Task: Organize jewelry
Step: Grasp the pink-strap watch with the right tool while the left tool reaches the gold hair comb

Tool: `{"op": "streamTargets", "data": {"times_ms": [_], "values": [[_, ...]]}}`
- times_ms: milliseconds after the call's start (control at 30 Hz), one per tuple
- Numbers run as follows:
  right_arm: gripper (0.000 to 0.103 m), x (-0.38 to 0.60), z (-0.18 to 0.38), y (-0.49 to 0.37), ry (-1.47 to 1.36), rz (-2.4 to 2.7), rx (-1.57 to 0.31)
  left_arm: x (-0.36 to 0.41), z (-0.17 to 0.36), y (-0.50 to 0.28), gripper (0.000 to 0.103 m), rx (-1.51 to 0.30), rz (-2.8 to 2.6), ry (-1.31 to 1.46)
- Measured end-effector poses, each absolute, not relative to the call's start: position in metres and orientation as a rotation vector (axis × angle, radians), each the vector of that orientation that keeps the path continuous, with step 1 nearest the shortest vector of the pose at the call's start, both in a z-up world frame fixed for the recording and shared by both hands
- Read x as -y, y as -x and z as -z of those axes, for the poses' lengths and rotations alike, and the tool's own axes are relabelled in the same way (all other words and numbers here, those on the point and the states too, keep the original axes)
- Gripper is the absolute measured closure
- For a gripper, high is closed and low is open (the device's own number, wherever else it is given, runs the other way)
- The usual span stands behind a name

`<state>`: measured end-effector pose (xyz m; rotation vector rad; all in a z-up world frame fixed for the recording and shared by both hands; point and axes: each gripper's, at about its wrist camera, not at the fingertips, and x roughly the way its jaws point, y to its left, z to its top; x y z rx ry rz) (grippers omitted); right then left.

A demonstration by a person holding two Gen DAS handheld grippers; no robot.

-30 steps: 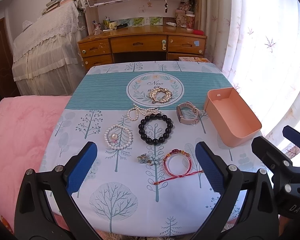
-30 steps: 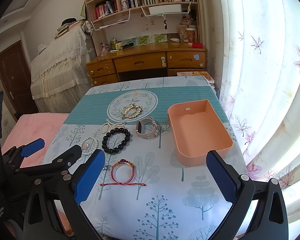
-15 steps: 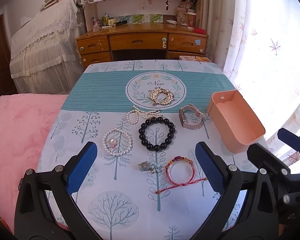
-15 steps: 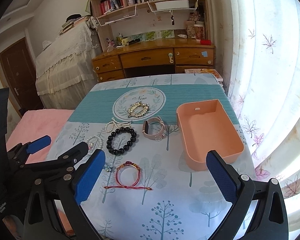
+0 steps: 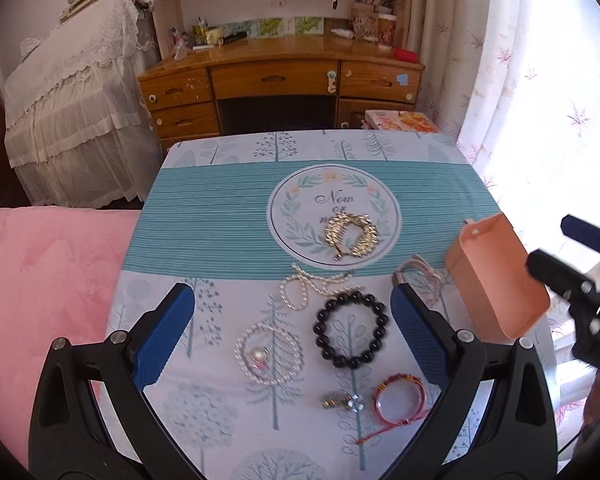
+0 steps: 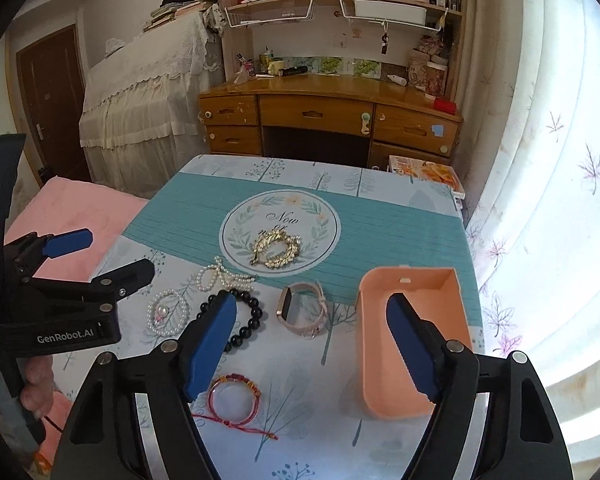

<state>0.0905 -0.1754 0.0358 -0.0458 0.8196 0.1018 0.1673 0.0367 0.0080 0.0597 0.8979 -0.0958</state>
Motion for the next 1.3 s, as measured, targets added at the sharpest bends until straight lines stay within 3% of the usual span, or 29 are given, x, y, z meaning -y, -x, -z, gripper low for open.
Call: {"op": "streamTargets", "data": {"times_ms": [267,367,467,600,767,900,1100,1200,1300], "values": [[0.031,0.194,-0.051,-0.21,0.012,-0.139,-1.007,-0.041,0.004,-0.245,0.006,-1.024,0.094,-0.096],[0.031,0.194,-0.03,-0.248,-0.015,-0.151,-1.098,-0.033,0.026,-0.262,0.007,-1.077,0.14,-0.12],[0.032,0.192,-0.001,-0.271,-0.013,-0.176,-1.191,-0.024,0.049,-0.275,0.016,-1.116,0.164,-0.15],[0.041,0.186,0.041,-0.274,0.018,-0.212,-1.274,-0.018,0.077,-0.3,0.022,-1.182,0.197,-0.138],[0.043,0.184,0.09,-0.277,0.04,-0.235,-1.339,-0.011,0.096,-0.322,0.026,-1.241,0.229,-0.087],[0.058,0.179,0.107,-0.276,0.067,-0.266,-1.373,-0.006,0.098,-0.33,0.028,-1.254,0.256,-0.023],[0.074,0.169,0.135,-0.275,0.092,-0.306,-1.439,0.008,0.101,-0.343,0.048,-1.303,0.229,0.031],[0.093,0.169,0.146,-0.271,0.08,-0.307,-1.438,0.018,0.109,-0.35,0.057,-1.345,0.209,0.064],[0.093,0.173,0.146,-0.259,0.026,-0.316,-1.406,0.025,0.121,-0.361,0.063,-1.395,0.18,0.12]]}}
